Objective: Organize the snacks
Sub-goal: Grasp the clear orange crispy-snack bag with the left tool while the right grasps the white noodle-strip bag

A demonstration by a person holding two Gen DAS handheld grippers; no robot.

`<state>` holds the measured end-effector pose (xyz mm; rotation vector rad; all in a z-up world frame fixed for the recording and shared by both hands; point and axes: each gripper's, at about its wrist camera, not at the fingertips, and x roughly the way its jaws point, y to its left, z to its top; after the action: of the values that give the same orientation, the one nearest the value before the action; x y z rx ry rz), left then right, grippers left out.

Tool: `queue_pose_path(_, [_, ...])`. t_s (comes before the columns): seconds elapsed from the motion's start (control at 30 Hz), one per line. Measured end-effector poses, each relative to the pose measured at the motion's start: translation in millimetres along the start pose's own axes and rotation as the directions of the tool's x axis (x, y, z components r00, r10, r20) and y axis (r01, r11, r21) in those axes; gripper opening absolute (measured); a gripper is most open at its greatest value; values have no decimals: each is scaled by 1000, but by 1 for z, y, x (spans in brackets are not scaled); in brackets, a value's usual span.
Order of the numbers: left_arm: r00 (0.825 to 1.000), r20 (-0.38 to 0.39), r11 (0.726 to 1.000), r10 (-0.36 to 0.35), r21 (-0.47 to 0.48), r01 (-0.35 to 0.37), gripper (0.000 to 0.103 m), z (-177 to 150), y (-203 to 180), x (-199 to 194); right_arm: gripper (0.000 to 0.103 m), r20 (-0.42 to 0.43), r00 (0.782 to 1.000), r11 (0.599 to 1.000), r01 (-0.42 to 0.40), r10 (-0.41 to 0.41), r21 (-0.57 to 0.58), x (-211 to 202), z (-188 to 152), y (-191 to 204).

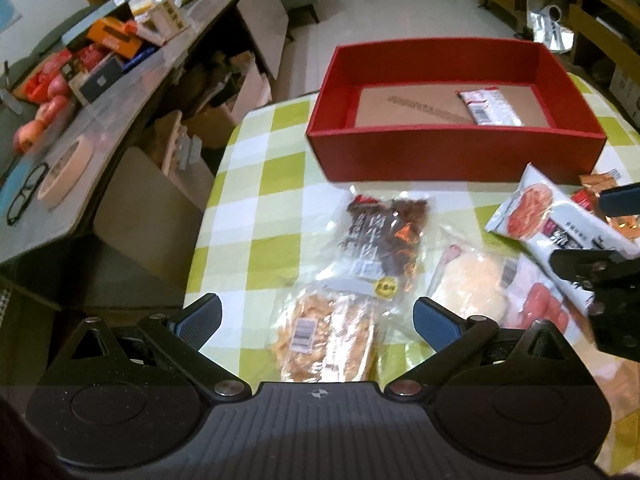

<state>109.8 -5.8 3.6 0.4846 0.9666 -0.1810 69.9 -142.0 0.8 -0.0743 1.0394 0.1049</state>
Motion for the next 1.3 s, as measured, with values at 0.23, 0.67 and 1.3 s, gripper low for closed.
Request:
queue_pose_path(0.23, [992,-113,993,-64,-105,52,103,-4,27,26,61,-30,1000,1000,-8,8,-1,6,-4,-1])
queue_pose_path(0.67, [970,-215,988,-110,-132,83,103,5,19,79,61,-74,995,997,-63,66,36,15,-8,-7])
queue_pose_path(1.3, [949,-227,969,-220,-160,187,73,-9,33,56,62,-101,993,989,-45,59,144,20,-18,-51])
